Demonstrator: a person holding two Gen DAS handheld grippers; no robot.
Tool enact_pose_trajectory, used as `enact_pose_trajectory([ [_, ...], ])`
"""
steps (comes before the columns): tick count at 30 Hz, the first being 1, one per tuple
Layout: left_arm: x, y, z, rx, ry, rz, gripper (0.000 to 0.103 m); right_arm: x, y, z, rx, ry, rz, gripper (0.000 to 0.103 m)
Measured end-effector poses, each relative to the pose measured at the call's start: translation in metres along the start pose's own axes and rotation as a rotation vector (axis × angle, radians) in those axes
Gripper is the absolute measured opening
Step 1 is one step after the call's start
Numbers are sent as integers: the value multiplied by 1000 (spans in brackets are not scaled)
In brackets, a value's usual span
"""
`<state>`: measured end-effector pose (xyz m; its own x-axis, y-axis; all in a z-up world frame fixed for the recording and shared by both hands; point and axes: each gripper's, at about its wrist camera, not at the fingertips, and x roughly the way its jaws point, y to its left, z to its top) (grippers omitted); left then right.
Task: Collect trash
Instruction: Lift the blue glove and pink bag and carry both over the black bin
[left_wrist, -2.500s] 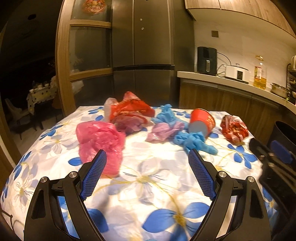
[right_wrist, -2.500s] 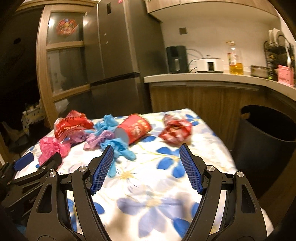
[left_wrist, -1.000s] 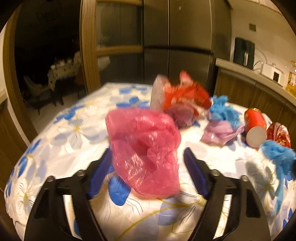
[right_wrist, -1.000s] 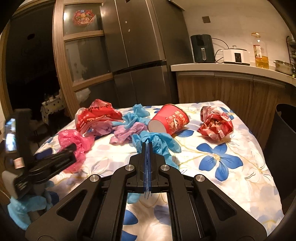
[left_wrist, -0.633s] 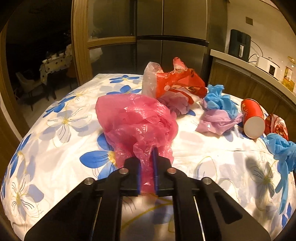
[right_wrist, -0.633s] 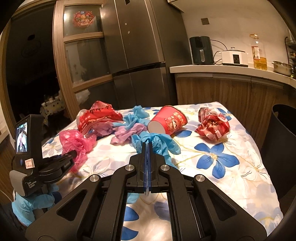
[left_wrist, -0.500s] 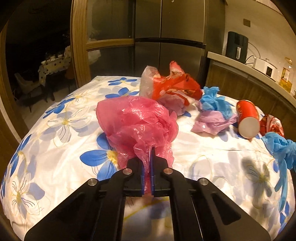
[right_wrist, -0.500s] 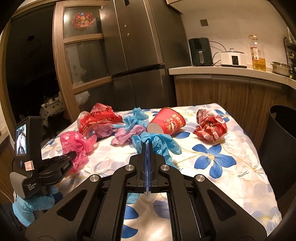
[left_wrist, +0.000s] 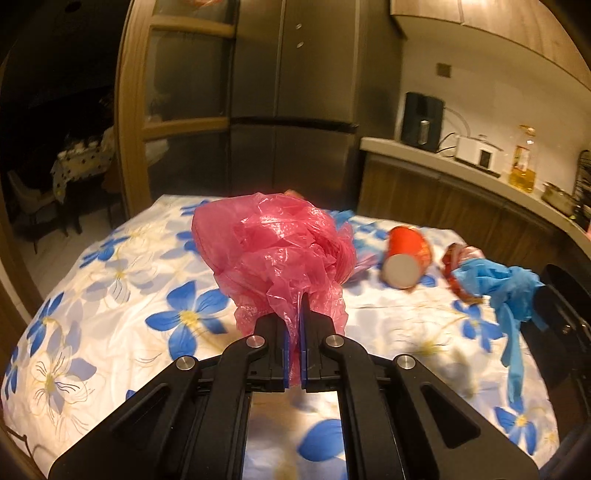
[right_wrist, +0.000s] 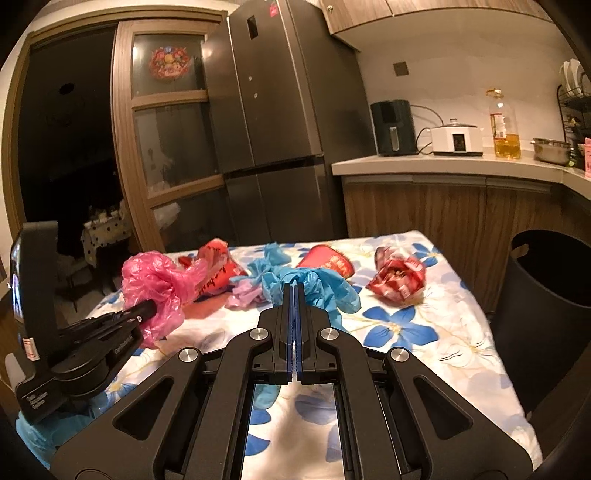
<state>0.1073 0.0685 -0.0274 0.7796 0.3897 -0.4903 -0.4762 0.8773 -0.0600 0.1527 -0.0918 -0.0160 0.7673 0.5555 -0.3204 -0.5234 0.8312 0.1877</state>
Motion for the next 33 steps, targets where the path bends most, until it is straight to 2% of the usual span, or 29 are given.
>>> enact_pose_trajectory([
  [14, -27, -78, 5, 113, -41, -168, 4, -48, -43, 17, 23, -95, -77, 1],
  [22, -30, -134, 12, 183, -58, -282, 3, -65, -83, 28, 48, -141, -167, 1],
  [25, -29, -156, 17, 189, -50, -356, 4, -73, -98, 33, 53, -161, -203, 1],
  [33, -38, -216, 25, 261, -108, -468, 4, -89, -140, 46, 71, -217, -315, 1],
])
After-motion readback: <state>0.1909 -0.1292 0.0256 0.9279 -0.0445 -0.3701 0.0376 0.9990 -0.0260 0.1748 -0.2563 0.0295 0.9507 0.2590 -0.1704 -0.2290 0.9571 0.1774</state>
